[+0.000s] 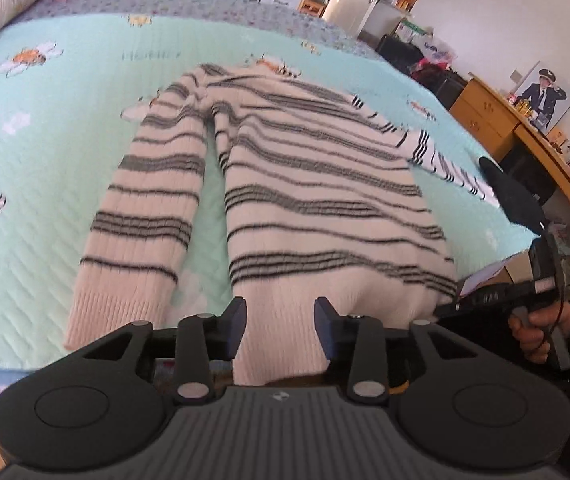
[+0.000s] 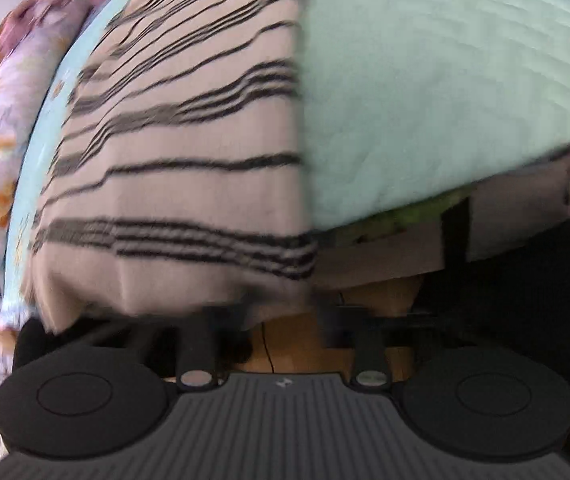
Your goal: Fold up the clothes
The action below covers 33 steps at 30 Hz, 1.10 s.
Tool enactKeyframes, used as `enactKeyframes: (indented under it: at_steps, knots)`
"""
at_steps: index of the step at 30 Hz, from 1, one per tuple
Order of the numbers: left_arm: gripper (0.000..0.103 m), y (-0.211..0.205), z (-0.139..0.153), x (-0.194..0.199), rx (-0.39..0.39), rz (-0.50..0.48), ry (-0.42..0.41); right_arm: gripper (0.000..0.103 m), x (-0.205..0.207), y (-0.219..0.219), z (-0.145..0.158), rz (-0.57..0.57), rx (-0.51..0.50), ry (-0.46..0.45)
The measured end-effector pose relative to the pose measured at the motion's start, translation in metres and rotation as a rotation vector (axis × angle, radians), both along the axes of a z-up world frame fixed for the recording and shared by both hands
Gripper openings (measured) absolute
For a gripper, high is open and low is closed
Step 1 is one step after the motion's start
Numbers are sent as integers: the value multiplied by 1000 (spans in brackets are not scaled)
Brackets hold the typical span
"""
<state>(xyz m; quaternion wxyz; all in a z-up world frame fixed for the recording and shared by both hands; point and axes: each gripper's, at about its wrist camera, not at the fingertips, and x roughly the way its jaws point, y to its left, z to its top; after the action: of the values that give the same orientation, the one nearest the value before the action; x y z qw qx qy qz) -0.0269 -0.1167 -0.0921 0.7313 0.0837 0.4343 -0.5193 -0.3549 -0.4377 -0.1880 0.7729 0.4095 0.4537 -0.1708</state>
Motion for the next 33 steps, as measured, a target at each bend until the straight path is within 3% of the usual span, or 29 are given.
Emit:
enactKeyframes:
  at_steps: [8, 13, 18, 21, 23, 33]
  knots:
    - [41, -32, -3, -13, 4, -53, 6, 10, -9, 33, 68, 138, -343, 89]
    - [41, -49, -5, -20, 4, -80, 8, 11, -14, 31, 91, 147, -436, 105]
    - [43, -53, -5, -21, 9, -80, 8, 11, -5, 40, 94, 157, -533, 178]
    - [43, -54, -5, -21, 12, -78, 8, 18, -2, 39, 99, 127, -557, 210]
    - [44, -55, -5, -22, 10, -75, 8, 26, -1, 38, 106, 119, -566, 188]
    - [48, -49, -6, -26, -13, -53, 17, 29, 17, 41, 134, 126, -648, 146]
